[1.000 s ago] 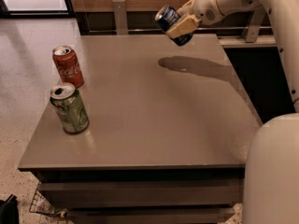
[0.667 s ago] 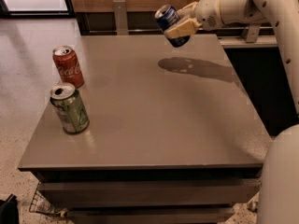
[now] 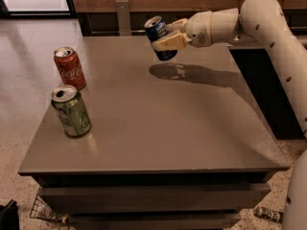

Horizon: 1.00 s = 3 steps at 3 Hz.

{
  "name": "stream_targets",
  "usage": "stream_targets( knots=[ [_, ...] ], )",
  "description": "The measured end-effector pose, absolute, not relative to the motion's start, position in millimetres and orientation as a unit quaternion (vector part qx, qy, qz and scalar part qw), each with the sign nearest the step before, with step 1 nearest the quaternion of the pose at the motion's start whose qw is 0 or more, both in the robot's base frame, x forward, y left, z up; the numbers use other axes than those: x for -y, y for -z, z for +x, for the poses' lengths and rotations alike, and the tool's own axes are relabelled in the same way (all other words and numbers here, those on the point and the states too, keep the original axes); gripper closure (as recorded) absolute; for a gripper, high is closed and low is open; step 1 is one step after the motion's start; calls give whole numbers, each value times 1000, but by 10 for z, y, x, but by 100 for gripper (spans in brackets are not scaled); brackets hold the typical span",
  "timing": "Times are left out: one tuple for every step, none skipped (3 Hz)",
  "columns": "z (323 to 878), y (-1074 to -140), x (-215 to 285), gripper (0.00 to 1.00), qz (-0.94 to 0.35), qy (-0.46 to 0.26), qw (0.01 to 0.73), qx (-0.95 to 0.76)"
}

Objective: Place pepsi can upright

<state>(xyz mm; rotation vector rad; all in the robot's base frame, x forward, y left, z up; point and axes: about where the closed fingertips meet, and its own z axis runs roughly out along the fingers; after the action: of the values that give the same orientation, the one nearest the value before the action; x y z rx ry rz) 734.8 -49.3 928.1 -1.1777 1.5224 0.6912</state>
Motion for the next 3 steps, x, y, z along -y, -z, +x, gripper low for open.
stream_targets(
  knots=[
    [7399,-9207,290,100,-472,-324,514,-639],
    [7488,-9109,161,100,-451,-350,511,-642],
    [7555,-8999,131,100,-431,-358,521,-644]
  ],
)
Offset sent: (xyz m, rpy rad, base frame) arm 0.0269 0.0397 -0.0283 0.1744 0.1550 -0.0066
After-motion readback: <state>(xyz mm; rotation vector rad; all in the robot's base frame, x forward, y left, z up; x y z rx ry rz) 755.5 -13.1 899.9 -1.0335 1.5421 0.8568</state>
